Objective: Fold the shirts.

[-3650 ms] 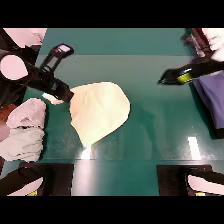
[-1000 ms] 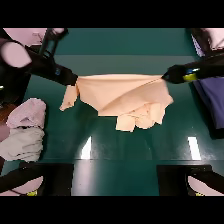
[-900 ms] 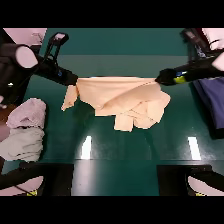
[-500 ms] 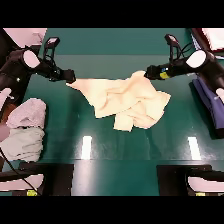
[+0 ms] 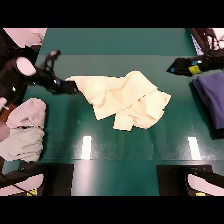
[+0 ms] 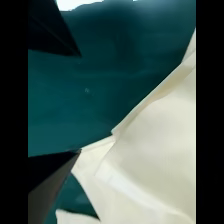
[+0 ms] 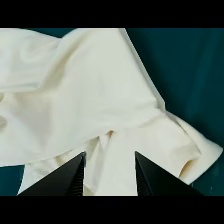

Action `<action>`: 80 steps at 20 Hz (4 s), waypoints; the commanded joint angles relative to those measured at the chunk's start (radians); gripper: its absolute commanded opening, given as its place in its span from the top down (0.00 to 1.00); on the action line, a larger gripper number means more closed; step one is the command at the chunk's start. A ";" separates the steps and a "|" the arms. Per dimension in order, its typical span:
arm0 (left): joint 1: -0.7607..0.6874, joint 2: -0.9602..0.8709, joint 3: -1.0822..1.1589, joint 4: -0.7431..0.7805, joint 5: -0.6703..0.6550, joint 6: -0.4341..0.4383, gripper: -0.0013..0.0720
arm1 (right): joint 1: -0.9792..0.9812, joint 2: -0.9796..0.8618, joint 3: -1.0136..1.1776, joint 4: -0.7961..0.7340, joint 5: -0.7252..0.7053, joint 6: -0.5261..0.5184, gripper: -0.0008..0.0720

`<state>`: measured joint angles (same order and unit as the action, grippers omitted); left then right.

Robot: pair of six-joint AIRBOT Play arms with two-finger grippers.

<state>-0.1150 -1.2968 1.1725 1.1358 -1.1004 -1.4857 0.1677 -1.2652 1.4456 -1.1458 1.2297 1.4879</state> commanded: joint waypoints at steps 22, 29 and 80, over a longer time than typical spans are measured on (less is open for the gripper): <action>-0.205 -0.027 -0.515 -0.711 0.455 0.244 0.07 | -0.090 0.292 -0.375 0.081 -0.119 -0.007 0.49; -0.205 -0.027 -0.514 -0.727 0.465 0.245 0.82 | -0.091 0.292 -0.375 0.080 -0.120 -0.007 0.49; 0.124 0.367 0.821 -0.253 0.183 0.175 0.95 | -0.421 0.342 0.285 0.280 -0.301 -0.092 0.96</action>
<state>-0.0013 -0.9302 1.8278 0.8845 -0.9127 -1.3117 -0.1883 -1.0290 1.5833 -0.8627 0.9649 1.4246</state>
